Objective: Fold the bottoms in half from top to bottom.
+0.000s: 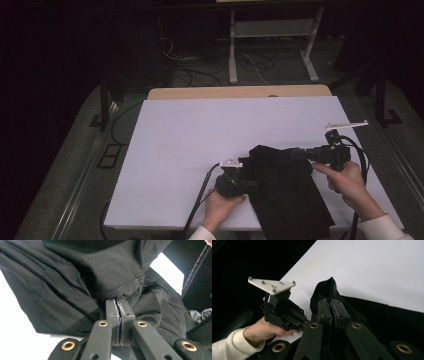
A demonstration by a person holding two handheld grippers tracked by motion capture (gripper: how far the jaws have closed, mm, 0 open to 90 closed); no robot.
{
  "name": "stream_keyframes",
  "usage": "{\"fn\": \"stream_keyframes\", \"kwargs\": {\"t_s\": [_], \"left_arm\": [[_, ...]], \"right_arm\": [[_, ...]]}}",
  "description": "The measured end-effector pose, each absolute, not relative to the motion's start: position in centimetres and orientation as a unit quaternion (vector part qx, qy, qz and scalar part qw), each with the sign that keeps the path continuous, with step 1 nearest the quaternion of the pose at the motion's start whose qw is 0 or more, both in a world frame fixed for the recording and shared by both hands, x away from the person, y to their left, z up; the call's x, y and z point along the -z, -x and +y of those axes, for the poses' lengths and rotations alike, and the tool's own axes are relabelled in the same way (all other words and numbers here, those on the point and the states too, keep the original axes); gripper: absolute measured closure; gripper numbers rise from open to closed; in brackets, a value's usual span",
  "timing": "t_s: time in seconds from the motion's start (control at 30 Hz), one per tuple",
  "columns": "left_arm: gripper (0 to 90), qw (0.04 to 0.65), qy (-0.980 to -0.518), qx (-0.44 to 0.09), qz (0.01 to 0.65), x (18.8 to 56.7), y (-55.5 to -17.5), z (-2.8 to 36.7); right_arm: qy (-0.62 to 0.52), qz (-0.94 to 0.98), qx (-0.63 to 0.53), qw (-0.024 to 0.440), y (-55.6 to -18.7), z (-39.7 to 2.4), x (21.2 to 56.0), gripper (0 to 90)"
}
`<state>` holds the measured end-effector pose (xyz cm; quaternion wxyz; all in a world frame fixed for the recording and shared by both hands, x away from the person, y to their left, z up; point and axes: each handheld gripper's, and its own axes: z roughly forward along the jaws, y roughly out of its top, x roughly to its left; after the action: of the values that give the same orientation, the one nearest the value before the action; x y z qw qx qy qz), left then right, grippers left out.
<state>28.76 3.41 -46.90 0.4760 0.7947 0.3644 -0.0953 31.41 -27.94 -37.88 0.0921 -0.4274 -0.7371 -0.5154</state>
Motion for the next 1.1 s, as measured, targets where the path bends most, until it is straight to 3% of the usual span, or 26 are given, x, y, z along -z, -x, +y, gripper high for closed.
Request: {"fn": "stream_keyframes", "kwargs": {"t_s": [0.83, 0.97, 1.1], "left_arm": [[84.3, 0.482, -0.793, 0.092, 0.36, 46.9, -28.5, 3.9], [79.1, 0.489, -0.789, 0.094, 0.361, 46.8, -28.4, 4.3], [67.1, 0.51, -0.775, 0.095, 0.362, 46.1, -28.1, 5.4]], "right_arm": [[0.428, -0.735, 0.519, 0.089, -27.8, -29.7, 38.2, 85.8], [0.428, -0.731, 0.523, 0.094, -26.7, -30.0, 38.3, 85.8], [0.427, -0.729, 0.525, 0.1, -25.8, -30.3, 38.5, 85.8]]}}
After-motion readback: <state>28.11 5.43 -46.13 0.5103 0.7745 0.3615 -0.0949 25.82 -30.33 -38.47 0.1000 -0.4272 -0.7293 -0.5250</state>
